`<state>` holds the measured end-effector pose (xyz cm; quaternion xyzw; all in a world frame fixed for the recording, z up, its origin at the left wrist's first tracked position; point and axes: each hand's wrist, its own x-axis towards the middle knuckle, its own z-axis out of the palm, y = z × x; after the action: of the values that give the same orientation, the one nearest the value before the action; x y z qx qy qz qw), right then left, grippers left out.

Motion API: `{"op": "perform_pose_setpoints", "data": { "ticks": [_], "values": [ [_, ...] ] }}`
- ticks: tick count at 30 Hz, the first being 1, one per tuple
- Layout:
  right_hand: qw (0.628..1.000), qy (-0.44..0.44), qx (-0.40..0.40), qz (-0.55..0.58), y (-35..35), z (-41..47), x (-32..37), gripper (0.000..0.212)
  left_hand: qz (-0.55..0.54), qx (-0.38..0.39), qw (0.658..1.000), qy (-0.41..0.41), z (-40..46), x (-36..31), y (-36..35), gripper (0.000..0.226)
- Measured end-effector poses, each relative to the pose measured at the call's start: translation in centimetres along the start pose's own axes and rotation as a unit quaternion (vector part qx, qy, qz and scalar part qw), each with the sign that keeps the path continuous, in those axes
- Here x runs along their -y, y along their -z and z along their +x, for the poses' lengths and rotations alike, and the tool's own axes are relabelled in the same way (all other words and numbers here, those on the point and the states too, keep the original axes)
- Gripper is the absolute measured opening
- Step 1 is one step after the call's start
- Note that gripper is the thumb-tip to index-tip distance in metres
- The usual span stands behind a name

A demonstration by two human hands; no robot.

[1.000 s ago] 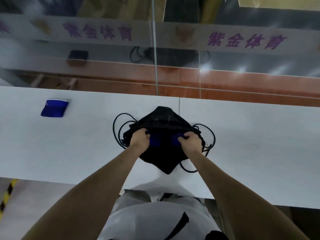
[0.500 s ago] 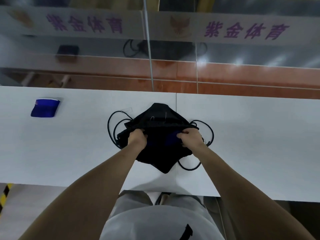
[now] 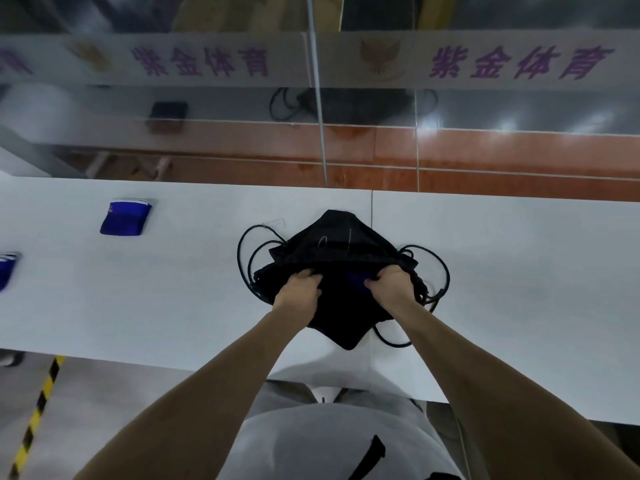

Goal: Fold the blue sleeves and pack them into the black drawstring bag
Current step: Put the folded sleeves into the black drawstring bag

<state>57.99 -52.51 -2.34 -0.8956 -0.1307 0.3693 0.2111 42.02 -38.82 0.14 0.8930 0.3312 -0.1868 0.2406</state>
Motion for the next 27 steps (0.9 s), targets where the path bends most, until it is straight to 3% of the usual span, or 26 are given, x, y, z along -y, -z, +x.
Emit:
{"op": "perform_pose_setpoints", "data": {
  "ticks": [7,11,19,25,27],
  "values": [
    [0.998,0.022,-0.010,-0.057,-0.3,-0.2,-0.8,0.039,0.148,0.125,0.981,-0.019,-0.9,-0.2,-1.5,0.042],
    [0.997,0.034,0.009,-0.067,0.1,-0.7,-1.2,0.043,0.142,0.131,0.981,-0.005,-1.5,-0.7,-1.3,0.044],
    [0.982,0.184,-0.044,-0.022,1.4,-4.3,-1.4,0.027,-0.018,-0.056,0.998,0.007,-4.4,-2.5,0.0,0.046],
    [0.954,0.259,-0.109,-0.106,2.4,-5.1,-0.1,0.037,-0.012,-0.162,0.987,0.016,-4.8,-1.3,2.1,0.046],
    [0.943,0.270,-0.111,-0.158,2.9,-4.8,0.2,0.044,0.013,-0.164,0.986,0.004,-4.3,-0.6,3.4,0.049]
  ]
}}
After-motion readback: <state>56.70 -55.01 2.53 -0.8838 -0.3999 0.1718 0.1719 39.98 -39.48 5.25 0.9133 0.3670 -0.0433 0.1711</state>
